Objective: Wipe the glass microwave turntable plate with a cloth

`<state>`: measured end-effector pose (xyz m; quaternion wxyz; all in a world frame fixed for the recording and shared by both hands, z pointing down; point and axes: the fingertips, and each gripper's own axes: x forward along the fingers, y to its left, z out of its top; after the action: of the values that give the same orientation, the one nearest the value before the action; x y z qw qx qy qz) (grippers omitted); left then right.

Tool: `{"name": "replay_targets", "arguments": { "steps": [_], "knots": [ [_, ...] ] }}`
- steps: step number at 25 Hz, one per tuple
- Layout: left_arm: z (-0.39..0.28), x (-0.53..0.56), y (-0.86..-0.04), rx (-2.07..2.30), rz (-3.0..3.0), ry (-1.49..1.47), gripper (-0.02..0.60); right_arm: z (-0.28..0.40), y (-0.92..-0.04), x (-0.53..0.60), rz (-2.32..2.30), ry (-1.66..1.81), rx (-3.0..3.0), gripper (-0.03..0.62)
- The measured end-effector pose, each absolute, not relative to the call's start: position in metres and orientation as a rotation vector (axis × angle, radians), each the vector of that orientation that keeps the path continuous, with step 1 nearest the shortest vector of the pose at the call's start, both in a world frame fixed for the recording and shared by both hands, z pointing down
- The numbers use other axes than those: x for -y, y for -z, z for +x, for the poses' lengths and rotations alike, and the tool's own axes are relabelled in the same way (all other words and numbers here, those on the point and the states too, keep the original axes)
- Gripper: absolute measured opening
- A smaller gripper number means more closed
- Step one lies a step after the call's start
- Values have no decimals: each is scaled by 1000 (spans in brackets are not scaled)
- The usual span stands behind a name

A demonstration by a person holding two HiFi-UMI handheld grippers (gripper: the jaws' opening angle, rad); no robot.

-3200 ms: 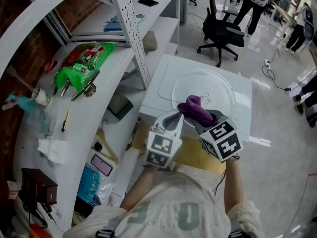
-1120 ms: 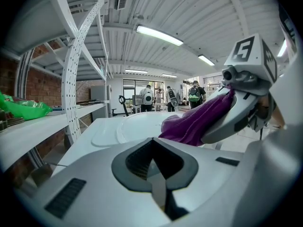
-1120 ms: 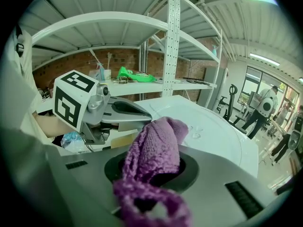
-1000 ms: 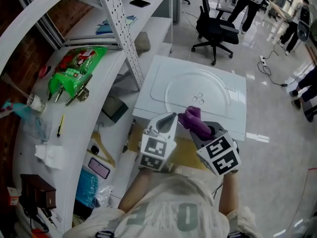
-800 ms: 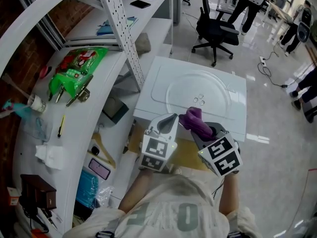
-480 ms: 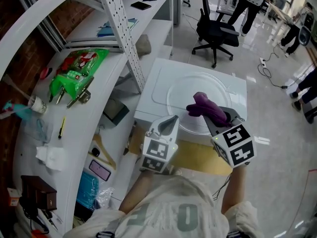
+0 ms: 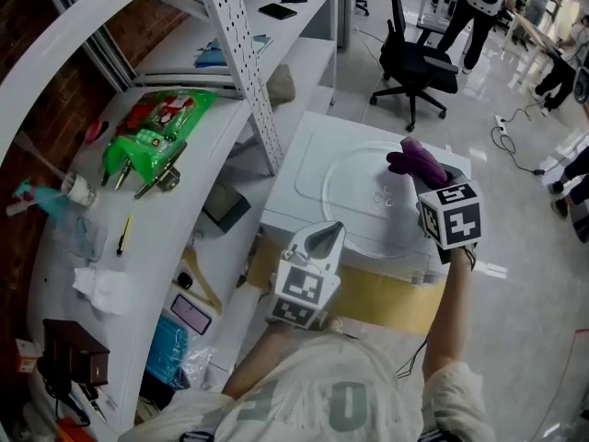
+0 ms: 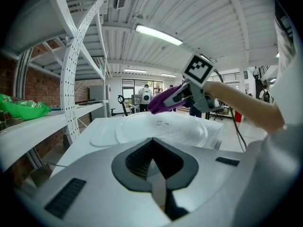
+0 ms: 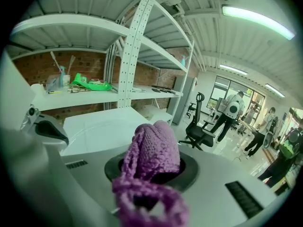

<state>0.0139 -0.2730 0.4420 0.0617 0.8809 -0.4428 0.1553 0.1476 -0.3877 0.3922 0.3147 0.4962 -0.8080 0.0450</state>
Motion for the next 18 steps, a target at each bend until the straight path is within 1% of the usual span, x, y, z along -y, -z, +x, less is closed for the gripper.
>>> {"name": "replay_targets", "arguments": {
  "steps": [4,9,18],
  "knots": [
    [14,274,-442,1342,2662,-463,3,157,-408,413,1322,-163,2092,55],
    [13,274,-443,1347,2662,-467,3,157,-415,413,1308,-200,2105,55],
    [11,275,-443,1356,2662,-470,3,142,-421,362,1209,-223,2157,55]
  ]
}}
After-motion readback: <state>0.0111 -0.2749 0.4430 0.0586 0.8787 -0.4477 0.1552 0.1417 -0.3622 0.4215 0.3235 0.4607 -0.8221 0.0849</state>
